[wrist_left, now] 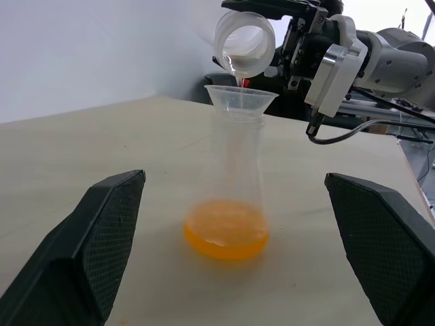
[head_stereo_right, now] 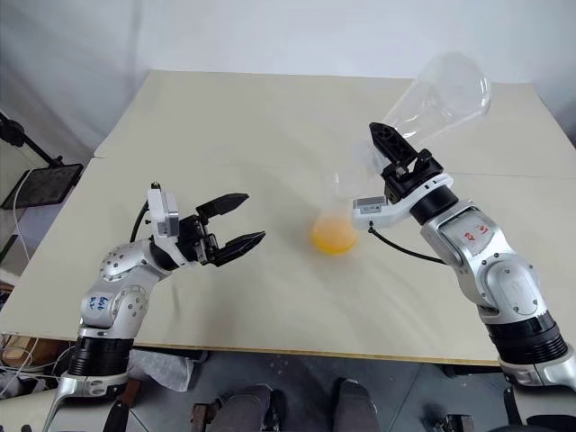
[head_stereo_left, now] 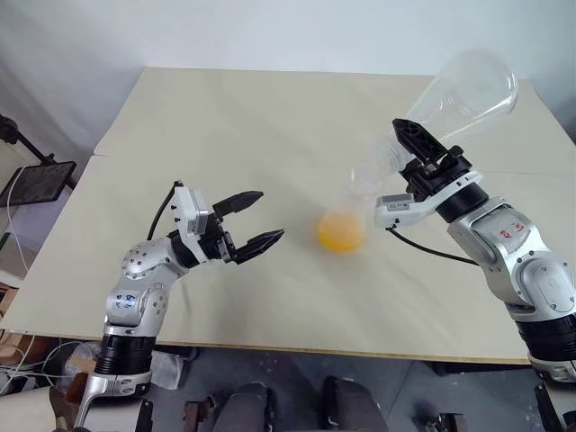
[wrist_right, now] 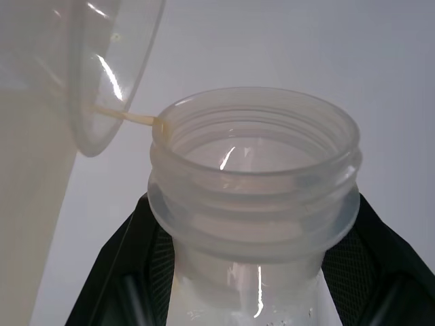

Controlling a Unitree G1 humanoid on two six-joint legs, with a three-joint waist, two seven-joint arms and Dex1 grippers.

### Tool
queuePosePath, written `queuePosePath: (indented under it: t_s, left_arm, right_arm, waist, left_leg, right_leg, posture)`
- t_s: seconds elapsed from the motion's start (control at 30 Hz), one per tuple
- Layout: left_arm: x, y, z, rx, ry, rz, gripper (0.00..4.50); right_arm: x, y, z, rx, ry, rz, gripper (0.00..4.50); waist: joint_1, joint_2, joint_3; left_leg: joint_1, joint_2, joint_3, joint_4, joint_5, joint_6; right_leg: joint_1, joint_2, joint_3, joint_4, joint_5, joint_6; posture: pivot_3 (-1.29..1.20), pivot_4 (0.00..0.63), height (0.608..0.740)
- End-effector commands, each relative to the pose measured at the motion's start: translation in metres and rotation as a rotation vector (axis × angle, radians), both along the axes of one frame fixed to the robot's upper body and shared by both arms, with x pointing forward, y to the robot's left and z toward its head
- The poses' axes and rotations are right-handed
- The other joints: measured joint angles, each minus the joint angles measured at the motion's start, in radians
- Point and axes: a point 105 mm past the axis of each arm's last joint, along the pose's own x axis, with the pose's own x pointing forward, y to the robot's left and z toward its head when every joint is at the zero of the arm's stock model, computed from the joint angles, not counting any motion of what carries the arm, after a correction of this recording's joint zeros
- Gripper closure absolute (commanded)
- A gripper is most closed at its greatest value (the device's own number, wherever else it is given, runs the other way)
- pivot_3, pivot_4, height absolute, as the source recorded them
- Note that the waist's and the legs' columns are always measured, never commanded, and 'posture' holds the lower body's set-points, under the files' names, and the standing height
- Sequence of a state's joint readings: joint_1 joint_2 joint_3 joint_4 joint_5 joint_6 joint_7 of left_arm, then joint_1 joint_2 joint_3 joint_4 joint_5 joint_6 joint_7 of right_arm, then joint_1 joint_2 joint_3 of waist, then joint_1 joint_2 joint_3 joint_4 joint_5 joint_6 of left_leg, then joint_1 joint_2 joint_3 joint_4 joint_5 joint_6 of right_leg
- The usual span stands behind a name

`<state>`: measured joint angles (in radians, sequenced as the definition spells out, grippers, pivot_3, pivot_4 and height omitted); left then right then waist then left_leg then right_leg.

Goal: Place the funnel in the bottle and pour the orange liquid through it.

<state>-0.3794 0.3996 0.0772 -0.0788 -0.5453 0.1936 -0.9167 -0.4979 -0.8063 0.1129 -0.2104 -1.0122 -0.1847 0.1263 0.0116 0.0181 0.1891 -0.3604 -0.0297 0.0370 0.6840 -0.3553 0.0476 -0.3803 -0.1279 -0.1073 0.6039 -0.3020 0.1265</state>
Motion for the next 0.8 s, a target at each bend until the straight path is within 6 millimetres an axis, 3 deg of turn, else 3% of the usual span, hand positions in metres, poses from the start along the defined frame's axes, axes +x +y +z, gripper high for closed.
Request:
queuePosePath:
  t_s: [0.03, 0.27, 0.4, 0.53, 0.67, 0.8]
  left_arm:
    - [-0.004, -0.003, 0.012, 0.0, -0.064, -0.007, 0.0]
    - [-0.003, 0.0, 0.011, 0.01, -0.062, -0.004, 0.0]
    - [-0.003, 0.002, 0.011, 0.016, -0.062, -0.005, 0.0]
    - [-0.002, 0.002, 0.012, 0.02, -0.06, -0.009, 0.0]
    - [0.0, 0.001, 0.012, 0.022, -0.058, -0.015, 0.0]
    - [0.001, 0.0, 0.012, 0.025, -0.06, -0.019, 0.0]
  right_arm:
    - [-0.007, -0.002, 0.022, 0.142, -0.017, 0.028, 2.05]
    - [-0.007, -0.01, 0.024, 0.532, 0.242, 0.099, 2.05]
    - [-0.01, -0.018, 0.025, 0.866, 0.414, 0.17, 2.05]
    - [-0.006, -0.059, 0.033, 1.243, 0.463, 0.159, 2.05]
    - [0.003, -0.113, 0.031, 1.639, 0.458, 0.172, 2.05]
    - [0.011, -0.156, 0.01, 1.822, 0.414, 0.114, 2.05]
  waist:
    - [-0.001, 0.0, 0.0]
    - [-0.002, 0.0, 0.0]
    - [-0.004, 0.0, 0.0]
    - [-0.002, 0.0, 0.0]
    - [0.002, 0.0, 0.0]
    - [0.001, 0.0, 0.0]
  left_leg:
    - [0.0, 0.0, 0.0, 0.0, 0.0, 0.0]
    - [0.0, 0.0, 0.0, 0.0, 0.0, 0.0]
    - [0.0, 0.001, -0.001, 0.0, 0.0, 0.0]
    - [0.0, 0.0, -0.002, 0.0, 0.0, 0.0]
    - [0.0, -0.001, -0.002, 0.0, 0.0, 0.0]
    - [0.0, -0.001, -0.002, 0.0, 0.0, 0.0]
  right_leg:
    - [0.0, 0.0, 0.0, 0.0, 0.0, 0.0]
    - [0.001, 0.0, 0.0, 0.0, 0.0, 0.0]
    - [0.001, 0.0, 0.0, 0.0, 0.0, 0.0]
    - [0.001, 0.0, 0.0, 0.001, 0.0, 0.0]
    - [0.0, -0.001, 0.0, 0.002, 0.0, 0.0]
    - [0.0, -0.001, 0.0, 0.003, 0.0, 0.0]
  posture:
    - [0.0, 0.15, 0.74]
    - [0.0, 0.15, 0.74]
    - [0.0, 0.15, 0.74]
    - [0.0, 0.15, 0.74]
    - [0.0, 0.15, 0.74]
    - [0.0, 0.15, 0.74]
